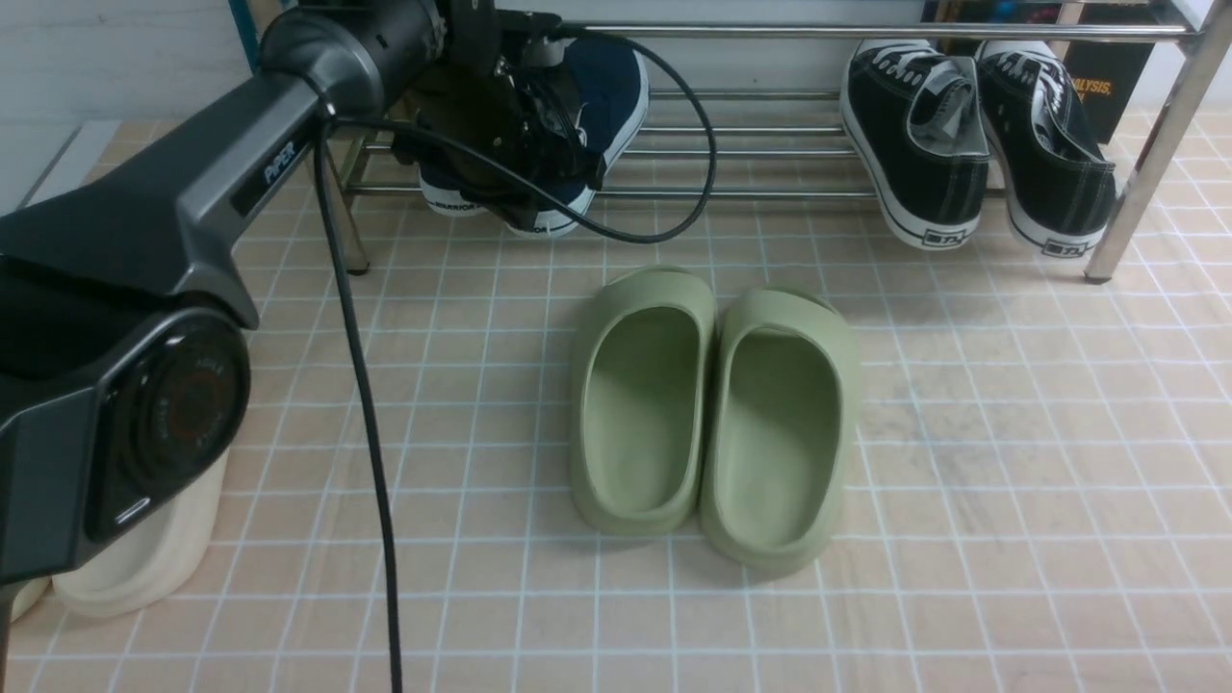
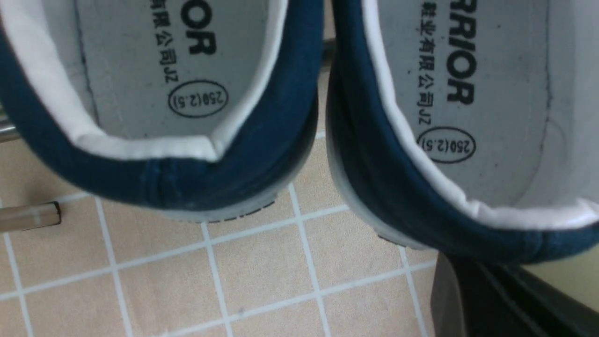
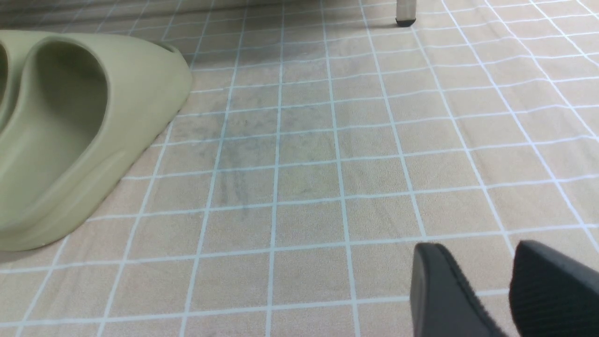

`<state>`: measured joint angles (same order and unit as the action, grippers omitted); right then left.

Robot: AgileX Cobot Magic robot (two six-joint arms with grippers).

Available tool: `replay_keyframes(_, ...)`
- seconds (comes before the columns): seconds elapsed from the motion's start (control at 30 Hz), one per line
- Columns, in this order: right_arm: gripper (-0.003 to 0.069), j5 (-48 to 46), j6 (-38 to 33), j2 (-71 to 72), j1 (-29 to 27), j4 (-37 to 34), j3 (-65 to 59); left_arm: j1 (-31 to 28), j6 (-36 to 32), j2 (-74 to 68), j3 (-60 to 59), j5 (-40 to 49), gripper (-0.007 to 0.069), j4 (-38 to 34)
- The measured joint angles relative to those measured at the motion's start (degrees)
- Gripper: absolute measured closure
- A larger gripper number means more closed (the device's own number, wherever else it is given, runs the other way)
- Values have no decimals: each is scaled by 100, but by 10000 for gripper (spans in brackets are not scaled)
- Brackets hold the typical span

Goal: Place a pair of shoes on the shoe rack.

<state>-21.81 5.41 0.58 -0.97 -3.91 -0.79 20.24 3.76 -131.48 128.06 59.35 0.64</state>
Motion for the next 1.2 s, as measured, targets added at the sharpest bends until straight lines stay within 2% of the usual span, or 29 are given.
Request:
replay_keyframes(0.27,421,0,0,0,0,0,0,0,-13,134,0,82,604,-2)
replay_keyframes(0.43,421,0,0,0,0,0,0,0,-304,729,0,860,603,-2)
replay_keyframes(0.6,421,0,0,0,0,0,0,0,-715,1586,-2,1139,601,-103)
replay_keyframes(0.87,421,0,0,0,0,0,0,0,-1132,3938,-95,1144,594,-450)
replay_keyframes(1.0,421,0,0,0,0,0,0,0,-1319,5124,-896,1144,592,-447)
replay_keyframes(1.07,421,0,0,0,0,0,0,0,-1348,5772,-1749,1109,592,-354)
replay_keyframes(1.13,421,0,0,0,0,0,0,0,-1348,6701,-3084,535,589,-157)
replay_keyframes(1.17,421,0,0,0,0,0,0,0,-1348,6701,-3084,535,589,-157)
replay_keyframes(1.2,421,0,0,0,0,0,0,0,-1279,7425,-4212,-248,587,71)
